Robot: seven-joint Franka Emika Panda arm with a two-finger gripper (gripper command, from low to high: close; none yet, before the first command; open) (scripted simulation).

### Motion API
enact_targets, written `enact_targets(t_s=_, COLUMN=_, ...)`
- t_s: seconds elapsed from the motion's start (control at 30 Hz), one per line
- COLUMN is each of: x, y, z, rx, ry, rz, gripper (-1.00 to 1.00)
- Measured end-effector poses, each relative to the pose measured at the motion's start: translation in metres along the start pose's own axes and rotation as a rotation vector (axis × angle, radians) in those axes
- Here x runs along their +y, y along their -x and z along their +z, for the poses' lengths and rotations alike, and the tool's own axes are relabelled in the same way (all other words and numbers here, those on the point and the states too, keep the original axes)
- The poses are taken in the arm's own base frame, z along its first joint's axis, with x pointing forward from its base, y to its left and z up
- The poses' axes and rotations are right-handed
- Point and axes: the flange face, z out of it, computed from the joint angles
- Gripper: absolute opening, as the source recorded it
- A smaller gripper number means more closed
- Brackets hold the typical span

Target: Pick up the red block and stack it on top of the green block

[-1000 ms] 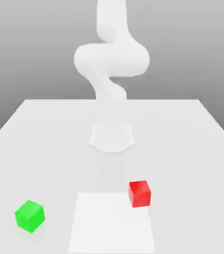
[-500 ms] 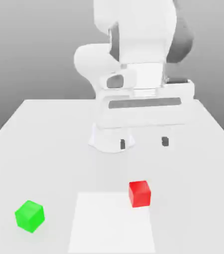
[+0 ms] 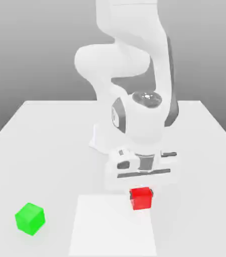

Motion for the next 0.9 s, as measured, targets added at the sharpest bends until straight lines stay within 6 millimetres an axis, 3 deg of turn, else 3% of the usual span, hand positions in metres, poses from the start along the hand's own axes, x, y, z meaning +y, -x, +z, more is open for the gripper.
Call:
enact_targets(t_s=0.1, x=0.000, y=-0.001, z=-0.006, rx=0.000, ry=0.001, rz=0.000, gripper=-1.00)
enact_targets(t_s=0.3, x=-0.001, y=0.000, z=-0.054, rx=0.001, ry=0.001, rz=-0.002, gripper=-1.00)
enact_targets(t_s=0.37, x=0.015, y=-0.032, z=-0.065, rx=-0.003, ry=-0.001, rz=0.080, gripper=-1.00)
enact_targets(t_s=0.47, x=0.062, y=-0.106, z=-0.077, rx=-0.007, ry=-0.006, rz=0.263, gripper=-1.00)
enact_targets(t_s=0.57, x=0.124, y=-0.170, z=-0.088, rx=-0.007, ry=-0.006, rz=0.423, gripper=-1.00)
enact_targets(t_s=0.63, x=0.180, y=-0.206, z=-0.096, rx=-0.004, ry=-0.003, rz=0.539, gripper=-1.00)
enact_targets(t_s=0.67, x=0.194, y=-0.216, z=-0.094, rx=-0.002, ry=-0.002, rz=0.564, gripper=-1.00)
enact_targets(t_s=0.8, x=0.197, y=-0.224, z=-0.054, rx=0.000, ry=-0.001, rz=0.565, gripper=-1.00)
enact_targets(t_s=0.83, x=0.198, y=-0.223, z=-0.043, rx=0.000, ry=0.000, rz=0.566, gripper=1.00)
enact_targets(t_s=0.9, x=0.198, y=-0.223, z=-0.043, rx=0.000, ry=0.000, rz=0.566, gripper=1.00)
